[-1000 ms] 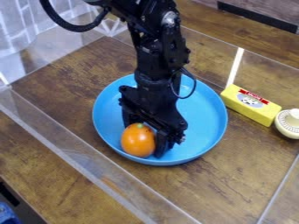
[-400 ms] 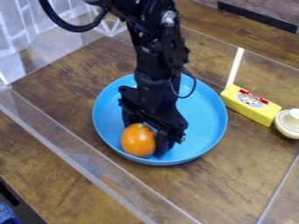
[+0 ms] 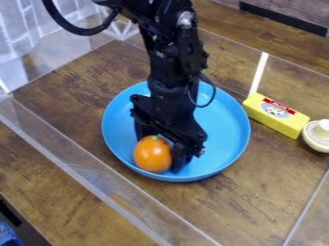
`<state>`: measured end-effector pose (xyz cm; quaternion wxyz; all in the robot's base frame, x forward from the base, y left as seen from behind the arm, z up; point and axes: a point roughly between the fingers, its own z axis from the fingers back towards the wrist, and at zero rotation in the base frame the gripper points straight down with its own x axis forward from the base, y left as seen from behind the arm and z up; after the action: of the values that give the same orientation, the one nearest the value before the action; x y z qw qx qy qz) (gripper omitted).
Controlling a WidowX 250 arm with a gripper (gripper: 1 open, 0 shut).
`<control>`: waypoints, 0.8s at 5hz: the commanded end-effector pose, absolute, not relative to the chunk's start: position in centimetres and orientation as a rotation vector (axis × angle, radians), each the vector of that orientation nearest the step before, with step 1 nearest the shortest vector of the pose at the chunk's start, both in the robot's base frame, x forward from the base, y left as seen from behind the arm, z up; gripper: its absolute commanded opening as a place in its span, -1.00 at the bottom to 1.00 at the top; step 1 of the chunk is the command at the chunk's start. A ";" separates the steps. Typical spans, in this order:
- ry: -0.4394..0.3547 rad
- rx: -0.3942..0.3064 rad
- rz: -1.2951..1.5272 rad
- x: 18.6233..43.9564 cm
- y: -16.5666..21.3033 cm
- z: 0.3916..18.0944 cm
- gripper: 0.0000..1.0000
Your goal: Remove the orange ball from inside the blue tray and put it on the table
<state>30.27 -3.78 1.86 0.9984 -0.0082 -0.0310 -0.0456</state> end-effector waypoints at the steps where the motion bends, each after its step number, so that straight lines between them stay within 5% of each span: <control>1: -0.014 -0.031 -0.104 29.3 -5.4 0.7 -1.00; 4: -0.028 -0.031 -0.093 30.4 -5.8 5.2 -1.00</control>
<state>29.14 -5.02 2.69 0.9987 -0.0095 0.0319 -0.0394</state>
